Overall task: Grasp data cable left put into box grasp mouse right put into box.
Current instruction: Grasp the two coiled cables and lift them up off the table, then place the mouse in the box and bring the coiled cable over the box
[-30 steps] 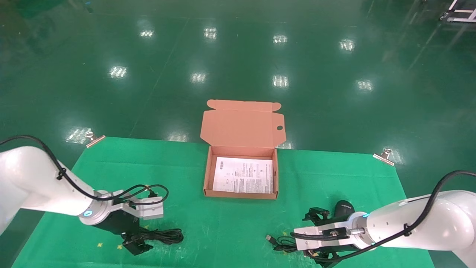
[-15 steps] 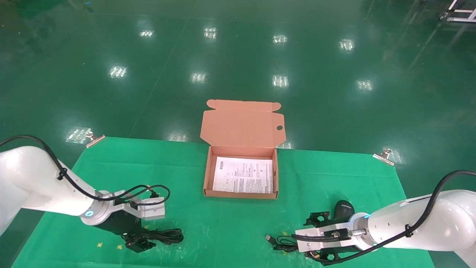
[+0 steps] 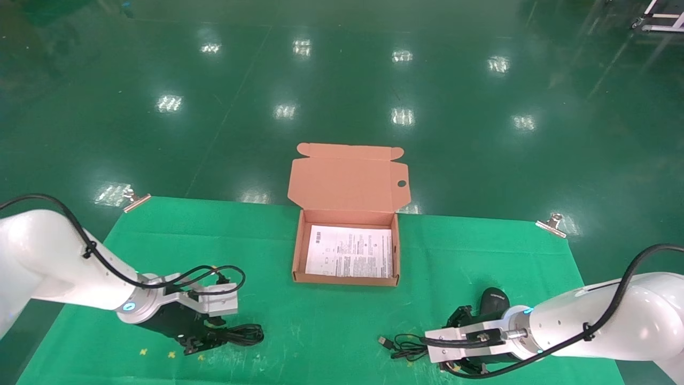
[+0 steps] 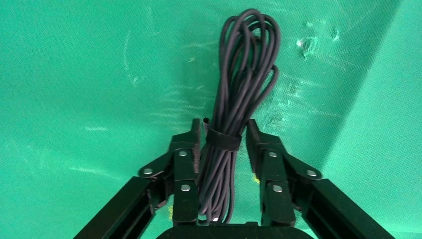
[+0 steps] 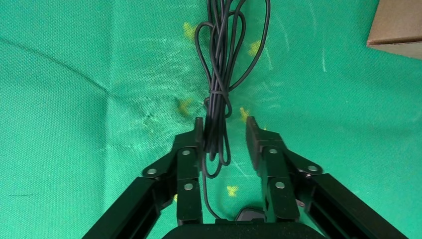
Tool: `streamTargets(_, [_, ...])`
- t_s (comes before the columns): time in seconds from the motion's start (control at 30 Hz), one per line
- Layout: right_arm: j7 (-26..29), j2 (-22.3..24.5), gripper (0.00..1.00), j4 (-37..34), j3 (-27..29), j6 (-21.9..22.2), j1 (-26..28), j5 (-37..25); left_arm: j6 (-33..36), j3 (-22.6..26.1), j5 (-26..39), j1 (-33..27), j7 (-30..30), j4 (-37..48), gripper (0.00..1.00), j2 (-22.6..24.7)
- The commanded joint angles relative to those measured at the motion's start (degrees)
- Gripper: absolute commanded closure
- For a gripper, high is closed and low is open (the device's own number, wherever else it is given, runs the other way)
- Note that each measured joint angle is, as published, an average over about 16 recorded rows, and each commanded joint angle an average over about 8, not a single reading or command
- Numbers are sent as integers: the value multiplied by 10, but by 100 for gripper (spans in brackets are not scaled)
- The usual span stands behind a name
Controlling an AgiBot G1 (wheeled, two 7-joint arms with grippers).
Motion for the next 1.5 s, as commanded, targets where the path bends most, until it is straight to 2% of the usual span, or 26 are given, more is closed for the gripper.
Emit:
streamTargets(0.03, [0, 0, 100, 0, 0, 0, 0, 0, 0, 0, 0, 0, 0, 0, 100, 0])
streamTargets(0.7, [1, 1, 100, 1, 0, -1, 1, 0, 1, -1, -2, -1, 1, -3, 100, -2])
streamTargets(0.87, [16, 21, 100, 26, 8, -7, 9, 6, 17, -11, -17, -13, 9, -19, 100, -20])
streamTargets(1.03, [63, 70, 100, 95, 31, -6, 30, 2, 32, -24, -32, -36, 13, -65, 100, -49])
streamTargets(1.23, [122, 113, 100, 167, 66, 16, 70, -26, 18, -37, -32, -63, -10, -153, 100, -75])
streamTargets(1.37, [135, 106, 100, 179, 87, 37, 109, -42, -2, -46, -27, -78, -38, -217, 100, -82])
streamTargets(1.5, [129, 78, 100, 173, 104, 61, 148, -50, -28, -51, -13, -90, -67, -271, 100, -81])
